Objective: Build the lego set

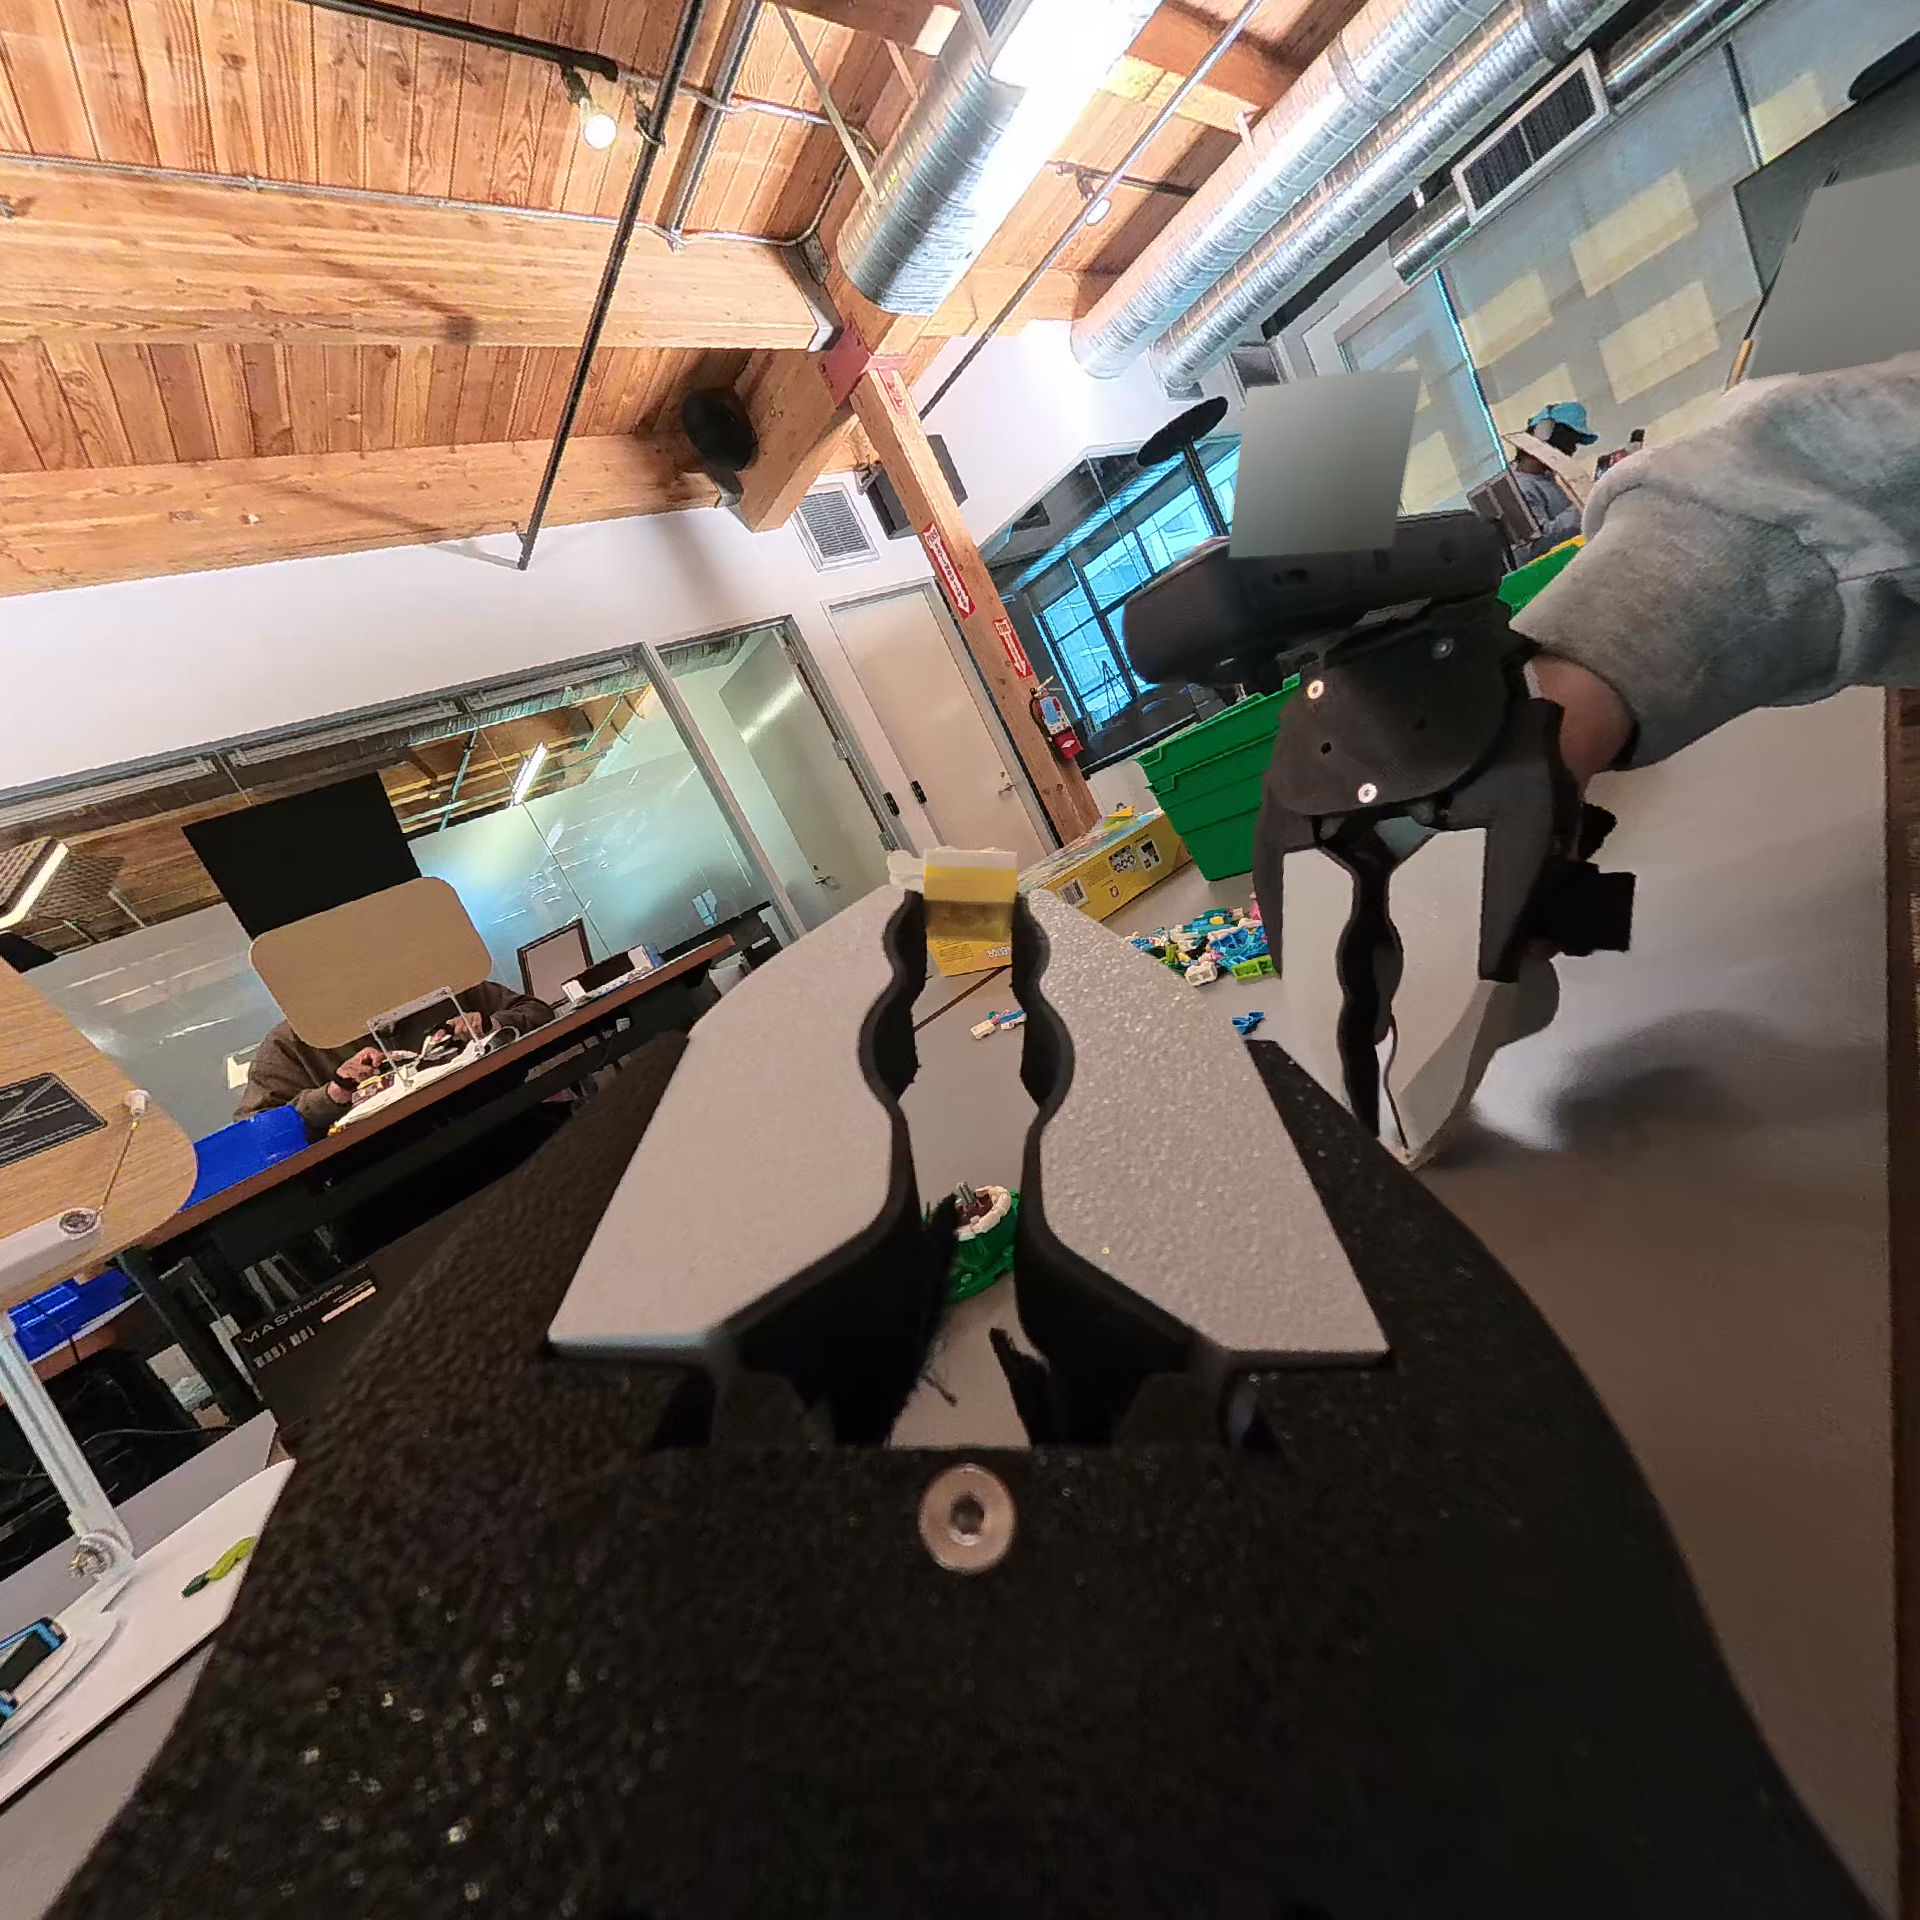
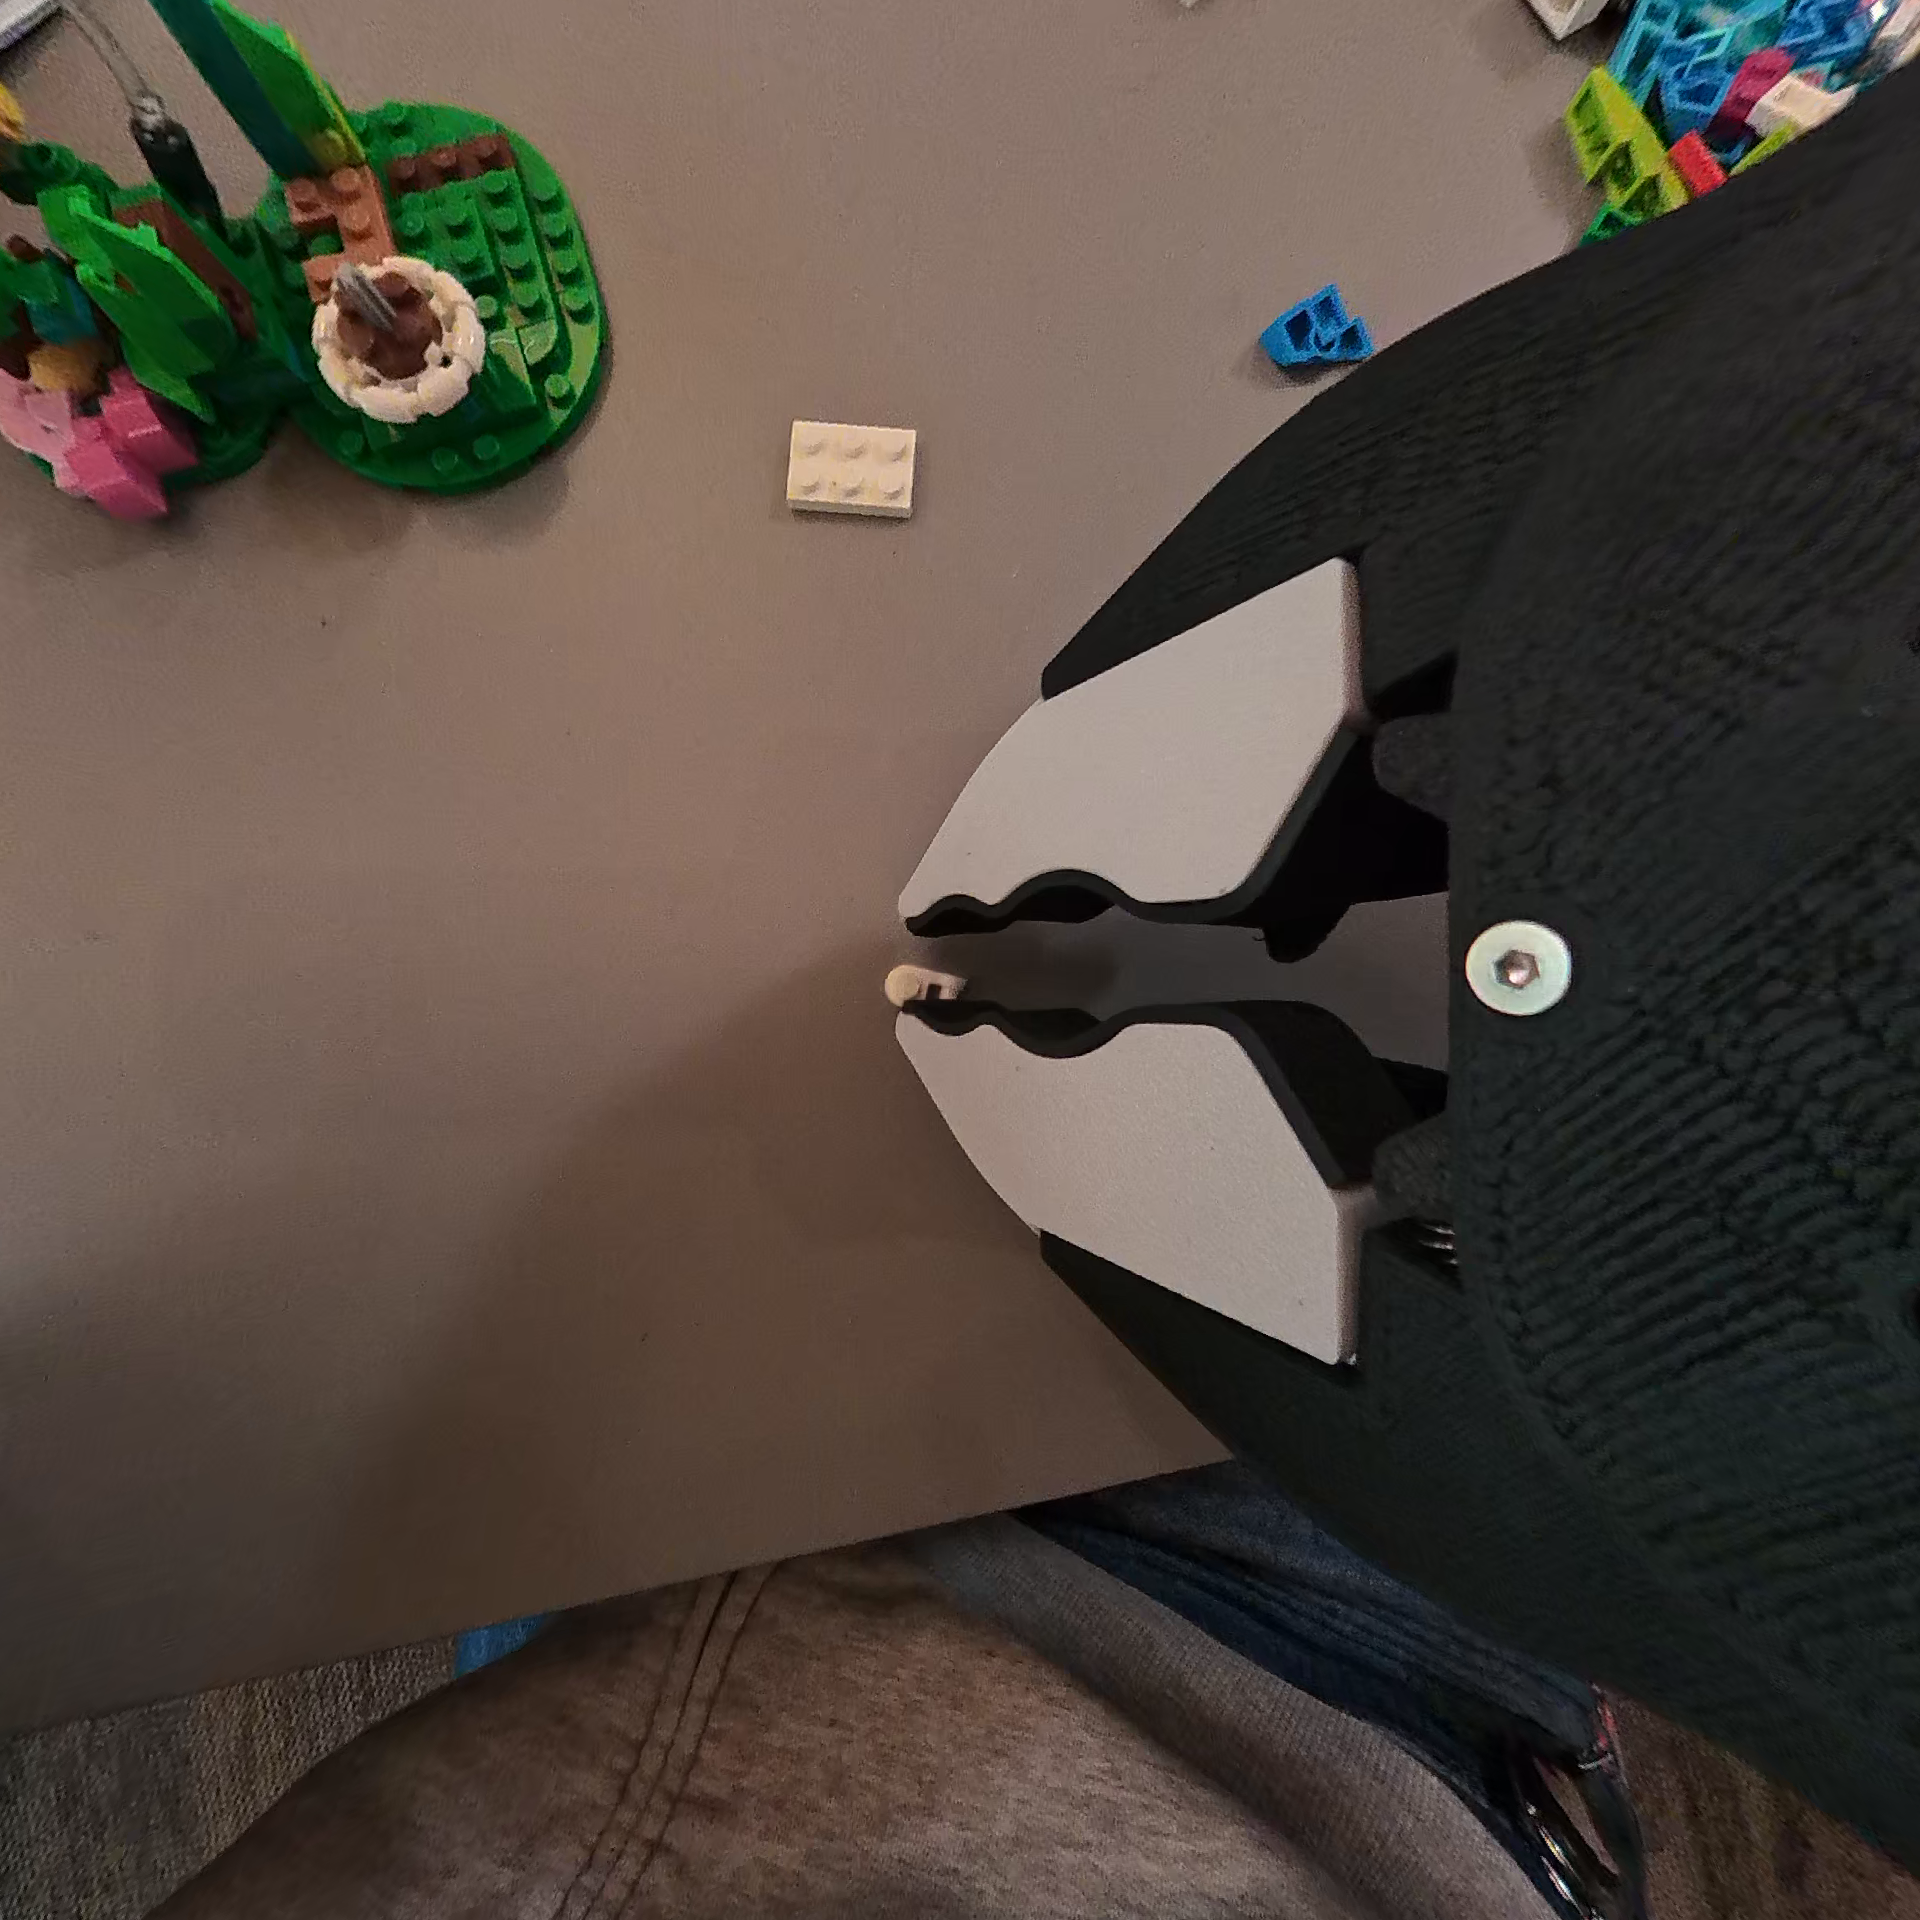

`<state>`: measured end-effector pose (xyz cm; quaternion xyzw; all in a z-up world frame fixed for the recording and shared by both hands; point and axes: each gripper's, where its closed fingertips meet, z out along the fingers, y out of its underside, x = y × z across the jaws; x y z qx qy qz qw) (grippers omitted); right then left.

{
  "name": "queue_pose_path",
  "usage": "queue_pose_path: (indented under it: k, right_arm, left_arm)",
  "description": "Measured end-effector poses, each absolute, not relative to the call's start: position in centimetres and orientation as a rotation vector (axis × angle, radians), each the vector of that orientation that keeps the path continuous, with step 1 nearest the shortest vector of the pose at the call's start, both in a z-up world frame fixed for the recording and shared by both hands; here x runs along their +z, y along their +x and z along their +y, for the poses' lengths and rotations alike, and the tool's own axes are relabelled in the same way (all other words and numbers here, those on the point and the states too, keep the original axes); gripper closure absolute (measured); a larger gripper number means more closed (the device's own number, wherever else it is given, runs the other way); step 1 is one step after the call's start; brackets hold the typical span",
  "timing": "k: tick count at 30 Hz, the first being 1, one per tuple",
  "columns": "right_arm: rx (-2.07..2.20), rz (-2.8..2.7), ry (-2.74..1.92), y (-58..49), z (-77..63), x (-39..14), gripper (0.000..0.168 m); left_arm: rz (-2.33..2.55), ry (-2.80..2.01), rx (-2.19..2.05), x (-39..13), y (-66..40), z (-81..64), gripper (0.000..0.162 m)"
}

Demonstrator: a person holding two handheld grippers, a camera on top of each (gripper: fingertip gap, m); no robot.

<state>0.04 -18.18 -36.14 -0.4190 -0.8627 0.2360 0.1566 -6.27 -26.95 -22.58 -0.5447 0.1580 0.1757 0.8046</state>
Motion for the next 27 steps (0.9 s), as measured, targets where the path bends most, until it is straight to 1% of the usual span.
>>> queue_pose_path:
  k: [12, 18, 23, 25, 27]
  right_arm:
    - [0.714, -2.484, -1.261, 0.5, -18.5, -36.4, 0.156]
    - [0.667, -2.496, -1.198, 0.6, -18.3, -36.6, 0.16]
    - [0.676, -2.47, -1.255, 0.3, -18.1, -36.5, 0.162]
    - [0.708, -2.395, -1.289, -0.6, -18.1, -35.7, 0.162]
    - [0.799, -2.251, -1.313, -2.3, -18.6, -33.6, 0.162]
  left_arm:
    - [0.342, -1.168, 0.373, -22.6, -6.2, -26.9, 0.146]
    - [0.344, -1.169, 0.37, -22.7, -6.2, -26.9, 0.146]
    - [0.34, -1.175, 0.38, -22.7, -6.3, -26.9, 0.146]
    - [0.342, -1.191, 0.381, -22.9, -6.3, -26.7, 0.146]
    - [0.354, -1.205, 0.396, -23.1, -6.2, -26.6, 0.146]
